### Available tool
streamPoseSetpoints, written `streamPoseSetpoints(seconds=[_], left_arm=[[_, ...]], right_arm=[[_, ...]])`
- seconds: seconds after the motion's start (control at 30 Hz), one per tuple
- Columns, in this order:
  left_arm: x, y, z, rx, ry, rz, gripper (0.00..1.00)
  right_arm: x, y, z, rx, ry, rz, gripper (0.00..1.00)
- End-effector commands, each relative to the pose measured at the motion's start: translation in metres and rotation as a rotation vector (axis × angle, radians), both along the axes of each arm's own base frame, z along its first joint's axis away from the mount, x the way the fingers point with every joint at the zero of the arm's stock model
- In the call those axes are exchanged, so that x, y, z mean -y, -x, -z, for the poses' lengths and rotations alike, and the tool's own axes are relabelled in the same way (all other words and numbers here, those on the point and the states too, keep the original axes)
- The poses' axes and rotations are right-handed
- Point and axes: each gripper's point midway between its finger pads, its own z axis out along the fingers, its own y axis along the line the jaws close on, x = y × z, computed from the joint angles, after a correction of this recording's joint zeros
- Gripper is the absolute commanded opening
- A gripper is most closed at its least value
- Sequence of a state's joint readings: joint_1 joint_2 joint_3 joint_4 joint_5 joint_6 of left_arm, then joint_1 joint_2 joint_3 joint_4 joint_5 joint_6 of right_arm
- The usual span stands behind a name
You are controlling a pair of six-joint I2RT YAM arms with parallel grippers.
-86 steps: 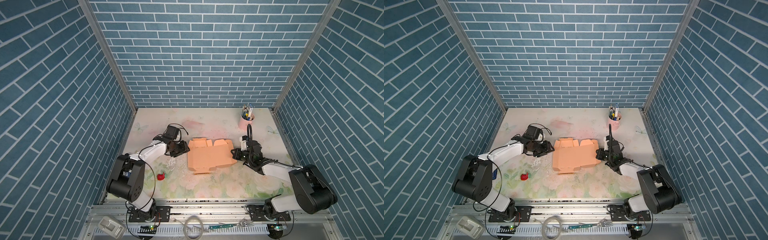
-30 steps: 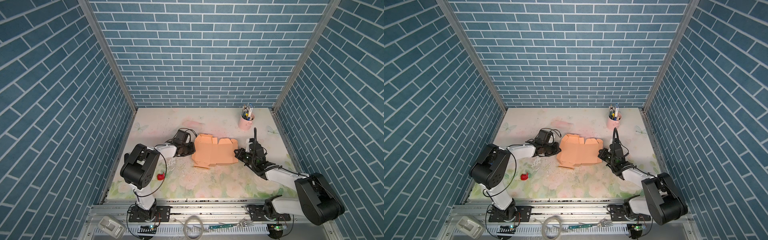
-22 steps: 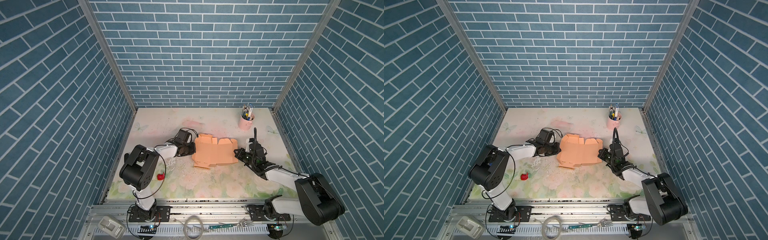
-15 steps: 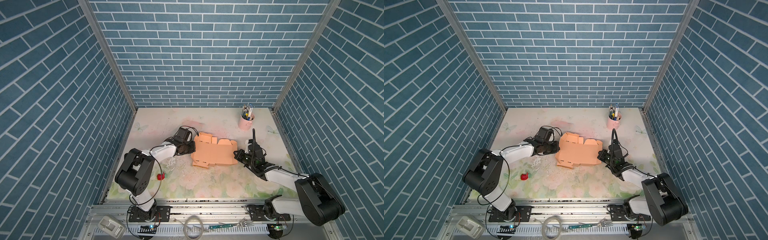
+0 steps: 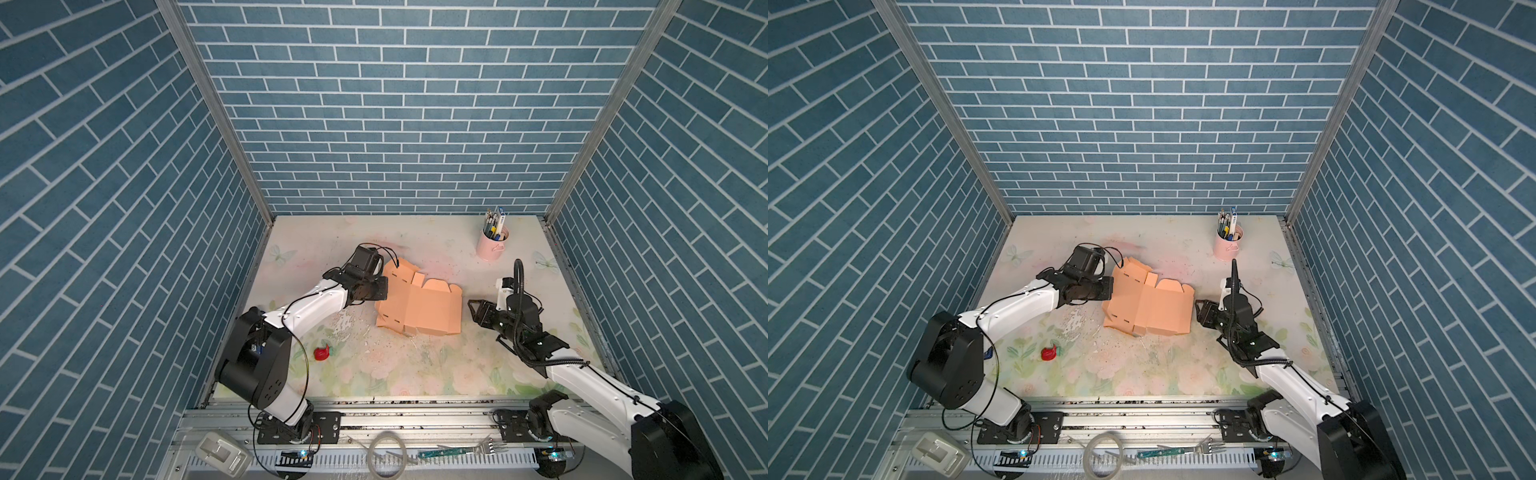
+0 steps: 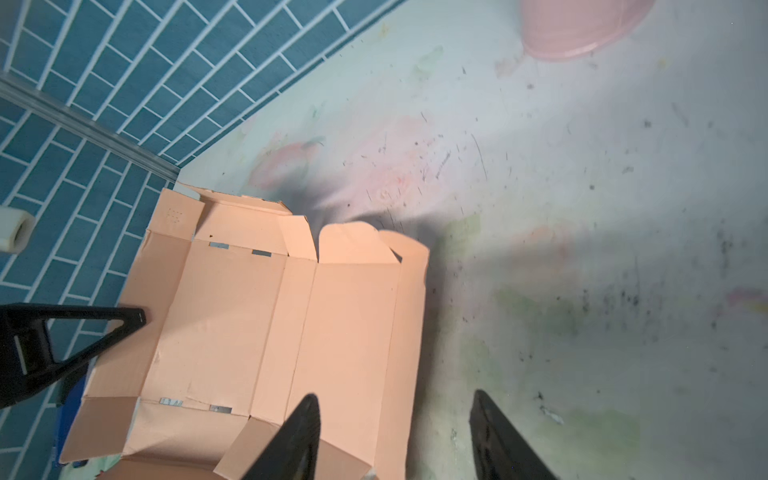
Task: Fold the paper box
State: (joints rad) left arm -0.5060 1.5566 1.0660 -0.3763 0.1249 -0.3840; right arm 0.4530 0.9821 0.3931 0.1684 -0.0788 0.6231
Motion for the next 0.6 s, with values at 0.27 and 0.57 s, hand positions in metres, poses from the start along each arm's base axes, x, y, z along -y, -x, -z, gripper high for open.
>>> streamPoseSetpoints(seconds=[0.27, 0.57], left_arm=[[0.038, 0.024, -0.022, 0.024, -0.070, 0.281, 0.00], [0.070, 0.024, -0.029, 0.006, -0.048, 0.441, 0.00]], right_arm=[[-0.059, -0.044, -0.040, 0.235, 0.134, -0.336, 0.58], [-0.084, -0.079, -0.035, 0.310, 0.197, -0.428, 0.57]])
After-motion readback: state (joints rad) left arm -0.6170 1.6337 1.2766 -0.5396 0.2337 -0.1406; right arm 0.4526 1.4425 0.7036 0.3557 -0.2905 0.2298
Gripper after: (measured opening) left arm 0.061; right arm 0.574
